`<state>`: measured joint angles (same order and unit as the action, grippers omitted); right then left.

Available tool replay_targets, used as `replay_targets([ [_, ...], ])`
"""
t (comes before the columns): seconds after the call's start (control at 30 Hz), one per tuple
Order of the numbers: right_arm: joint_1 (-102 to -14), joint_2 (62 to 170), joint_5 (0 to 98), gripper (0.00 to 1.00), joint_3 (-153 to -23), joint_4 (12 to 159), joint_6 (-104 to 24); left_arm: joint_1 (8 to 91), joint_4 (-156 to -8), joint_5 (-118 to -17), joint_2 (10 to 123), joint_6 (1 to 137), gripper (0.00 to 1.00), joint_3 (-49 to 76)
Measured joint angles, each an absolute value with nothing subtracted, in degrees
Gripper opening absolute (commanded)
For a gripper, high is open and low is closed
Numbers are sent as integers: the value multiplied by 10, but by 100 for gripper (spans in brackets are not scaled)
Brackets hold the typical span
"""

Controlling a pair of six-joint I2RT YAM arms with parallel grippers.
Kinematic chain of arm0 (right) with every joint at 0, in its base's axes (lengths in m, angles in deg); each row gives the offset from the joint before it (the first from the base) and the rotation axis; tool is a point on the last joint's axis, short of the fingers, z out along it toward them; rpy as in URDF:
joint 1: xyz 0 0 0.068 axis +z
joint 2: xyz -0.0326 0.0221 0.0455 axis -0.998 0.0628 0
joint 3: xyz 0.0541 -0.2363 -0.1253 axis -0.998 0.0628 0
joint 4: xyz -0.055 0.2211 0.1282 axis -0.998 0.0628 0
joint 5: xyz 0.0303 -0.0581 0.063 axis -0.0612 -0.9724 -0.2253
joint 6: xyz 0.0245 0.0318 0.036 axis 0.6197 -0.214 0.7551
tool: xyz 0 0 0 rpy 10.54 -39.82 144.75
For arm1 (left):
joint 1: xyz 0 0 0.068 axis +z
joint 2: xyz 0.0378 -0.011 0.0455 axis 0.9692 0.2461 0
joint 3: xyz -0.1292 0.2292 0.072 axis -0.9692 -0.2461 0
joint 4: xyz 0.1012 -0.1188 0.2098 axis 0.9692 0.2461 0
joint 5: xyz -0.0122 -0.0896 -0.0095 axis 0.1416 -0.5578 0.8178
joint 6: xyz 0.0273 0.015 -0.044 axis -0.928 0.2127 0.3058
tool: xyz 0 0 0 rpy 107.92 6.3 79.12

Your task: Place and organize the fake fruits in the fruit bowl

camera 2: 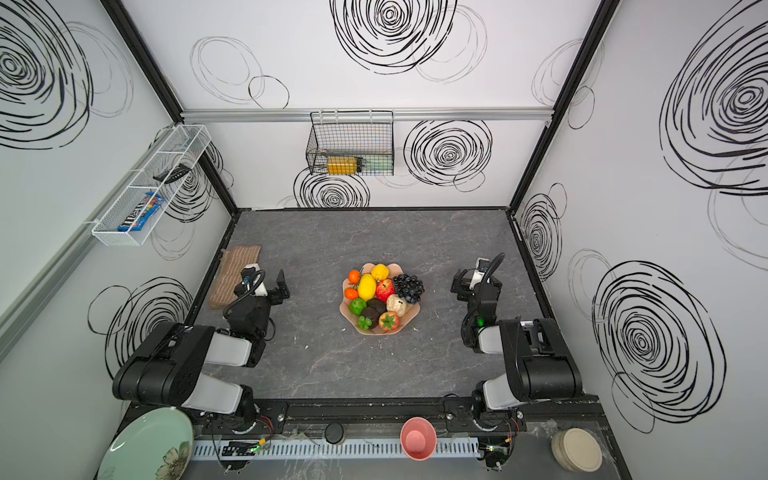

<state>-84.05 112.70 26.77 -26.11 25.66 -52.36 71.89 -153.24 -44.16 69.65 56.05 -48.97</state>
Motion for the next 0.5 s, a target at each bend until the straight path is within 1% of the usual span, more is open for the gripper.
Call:
replay_targets([
  [0.5, -841, 1127, 268, 97, -261, 251, -523, 716, -1550, -441, 696, 557, 96, -490],
])
